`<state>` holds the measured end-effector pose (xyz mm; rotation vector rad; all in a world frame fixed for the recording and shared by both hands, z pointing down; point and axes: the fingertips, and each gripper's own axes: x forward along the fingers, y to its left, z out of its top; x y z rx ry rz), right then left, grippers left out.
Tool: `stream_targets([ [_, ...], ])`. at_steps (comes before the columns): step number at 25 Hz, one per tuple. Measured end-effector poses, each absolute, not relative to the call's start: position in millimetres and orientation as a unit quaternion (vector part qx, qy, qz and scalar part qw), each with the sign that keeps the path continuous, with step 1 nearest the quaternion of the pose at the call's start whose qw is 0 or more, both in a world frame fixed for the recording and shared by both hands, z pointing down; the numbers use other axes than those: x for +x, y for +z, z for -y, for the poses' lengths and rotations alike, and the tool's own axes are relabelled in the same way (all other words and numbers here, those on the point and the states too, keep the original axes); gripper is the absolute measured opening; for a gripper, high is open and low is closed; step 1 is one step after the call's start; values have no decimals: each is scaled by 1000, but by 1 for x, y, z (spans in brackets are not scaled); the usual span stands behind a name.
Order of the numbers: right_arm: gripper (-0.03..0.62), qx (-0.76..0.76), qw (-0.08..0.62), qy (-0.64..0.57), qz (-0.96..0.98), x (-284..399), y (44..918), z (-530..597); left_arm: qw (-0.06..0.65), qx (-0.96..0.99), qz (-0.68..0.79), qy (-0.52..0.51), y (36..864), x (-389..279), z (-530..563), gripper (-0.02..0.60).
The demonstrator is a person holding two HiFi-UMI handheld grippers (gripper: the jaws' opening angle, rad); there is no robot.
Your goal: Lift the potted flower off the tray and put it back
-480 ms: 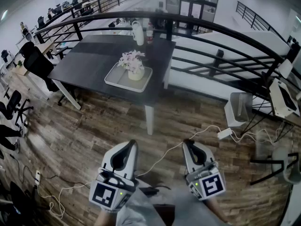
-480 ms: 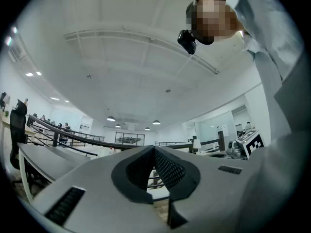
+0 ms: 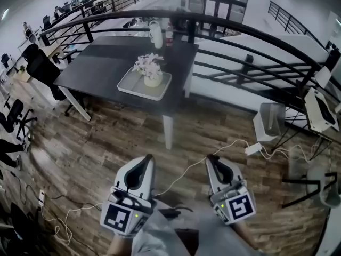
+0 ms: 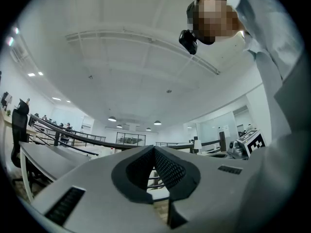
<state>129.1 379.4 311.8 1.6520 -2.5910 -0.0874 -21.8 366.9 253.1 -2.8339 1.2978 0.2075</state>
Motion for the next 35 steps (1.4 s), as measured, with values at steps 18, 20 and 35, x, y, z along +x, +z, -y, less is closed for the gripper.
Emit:
stream_targets([
  [18,2,572,24,20,820,152,327,-377,15,-914,-402,62,252,-8,-355,-2],
  [20,2,576,20,23,817,154,328,-367,11,-914,-401,58,256,-9,-342,-2],
  [35,2,582,31,17,812,136,319,-251,-4,-922,-383,53,253,-22,-221,-2],
])
